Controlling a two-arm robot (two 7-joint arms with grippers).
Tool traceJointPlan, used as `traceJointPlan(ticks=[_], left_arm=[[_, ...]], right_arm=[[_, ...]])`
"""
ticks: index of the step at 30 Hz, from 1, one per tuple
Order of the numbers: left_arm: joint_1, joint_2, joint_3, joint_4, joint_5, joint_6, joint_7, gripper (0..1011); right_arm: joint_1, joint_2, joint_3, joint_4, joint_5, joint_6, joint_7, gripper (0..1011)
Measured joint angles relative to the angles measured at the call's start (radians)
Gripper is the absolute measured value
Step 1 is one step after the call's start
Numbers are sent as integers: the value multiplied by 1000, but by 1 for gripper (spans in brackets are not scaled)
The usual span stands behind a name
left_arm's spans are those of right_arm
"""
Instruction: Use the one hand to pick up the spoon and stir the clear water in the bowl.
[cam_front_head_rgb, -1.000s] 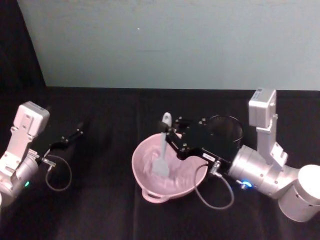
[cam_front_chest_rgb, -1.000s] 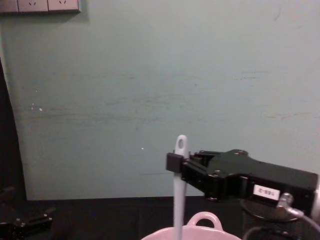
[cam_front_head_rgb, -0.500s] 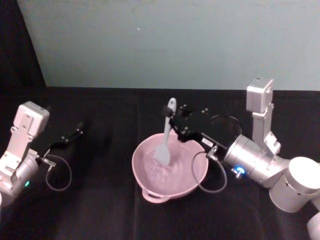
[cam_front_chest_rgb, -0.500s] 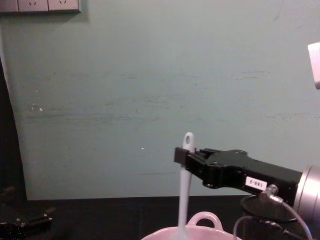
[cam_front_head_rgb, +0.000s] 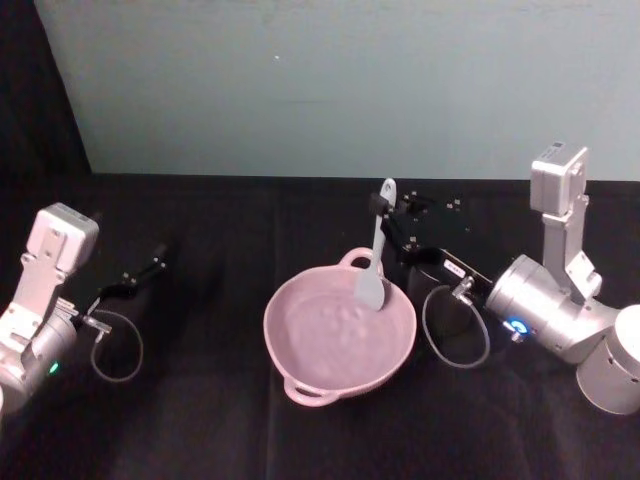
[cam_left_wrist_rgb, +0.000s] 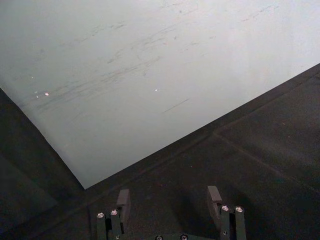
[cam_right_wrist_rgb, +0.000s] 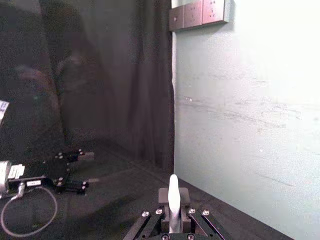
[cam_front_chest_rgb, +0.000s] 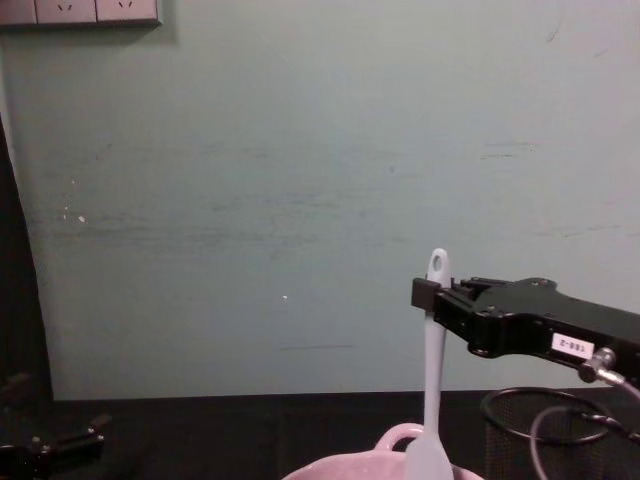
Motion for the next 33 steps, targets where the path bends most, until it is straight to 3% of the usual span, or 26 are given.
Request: traceJointPlan(ticks=[10,16,26,33], left_arm=[[0,0,0,0,0,0,0,1005],[0,0,0,0,0,0,0,1005],[0,0,0,0,0,0,0,1005],[0,0,0,0,0,0,0,1005]], right_arm=[[-53,49,-21,-109,-49,7,25,123],[-80,55,-49,-158,-55,16,47,123],[-76,21,-80,-164,-34,24,58,123],[-43,-25,-86,-97,-14,41,38,123]])
